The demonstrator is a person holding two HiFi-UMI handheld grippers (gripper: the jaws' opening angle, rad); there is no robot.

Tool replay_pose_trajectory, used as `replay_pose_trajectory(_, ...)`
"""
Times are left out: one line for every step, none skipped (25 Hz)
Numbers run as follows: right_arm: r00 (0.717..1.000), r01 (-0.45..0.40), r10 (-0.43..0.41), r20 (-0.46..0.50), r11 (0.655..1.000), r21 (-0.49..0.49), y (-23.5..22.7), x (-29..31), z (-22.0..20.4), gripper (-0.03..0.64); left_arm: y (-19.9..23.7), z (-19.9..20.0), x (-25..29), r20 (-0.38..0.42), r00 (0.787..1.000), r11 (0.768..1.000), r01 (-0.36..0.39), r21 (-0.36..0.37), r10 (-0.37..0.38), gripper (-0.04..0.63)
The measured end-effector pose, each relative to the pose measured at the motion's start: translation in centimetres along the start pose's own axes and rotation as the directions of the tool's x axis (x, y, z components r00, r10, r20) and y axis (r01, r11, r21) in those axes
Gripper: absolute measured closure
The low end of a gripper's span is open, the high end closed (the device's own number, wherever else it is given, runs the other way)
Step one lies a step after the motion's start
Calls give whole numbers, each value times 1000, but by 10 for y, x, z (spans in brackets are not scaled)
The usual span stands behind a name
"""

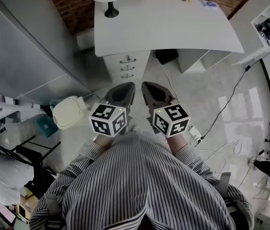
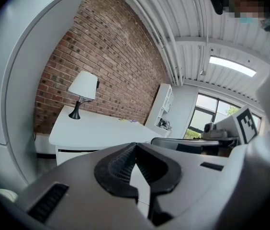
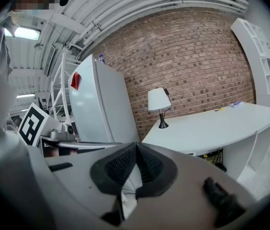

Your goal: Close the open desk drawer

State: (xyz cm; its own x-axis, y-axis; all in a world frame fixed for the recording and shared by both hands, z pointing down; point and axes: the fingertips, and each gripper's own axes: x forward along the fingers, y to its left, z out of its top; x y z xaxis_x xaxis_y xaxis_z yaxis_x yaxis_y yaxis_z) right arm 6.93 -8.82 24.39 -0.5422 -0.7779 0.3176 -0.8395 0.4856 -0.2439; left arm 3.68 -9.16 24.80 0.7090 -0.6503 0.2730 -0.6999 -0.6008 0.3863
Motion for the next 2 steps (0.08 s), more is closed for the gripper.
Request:
replay_pose_trajectory(1000,0,0,-2,1000,-2,0,0,0,601,0,0,0,-1,1000,1000,1,-2,-1,584)
replay_pose_trajectory(1000,1,-1,-4,1000,-3,0,1,0,601,0,1,0,-1,1000,1000,3,-4,-3,583)
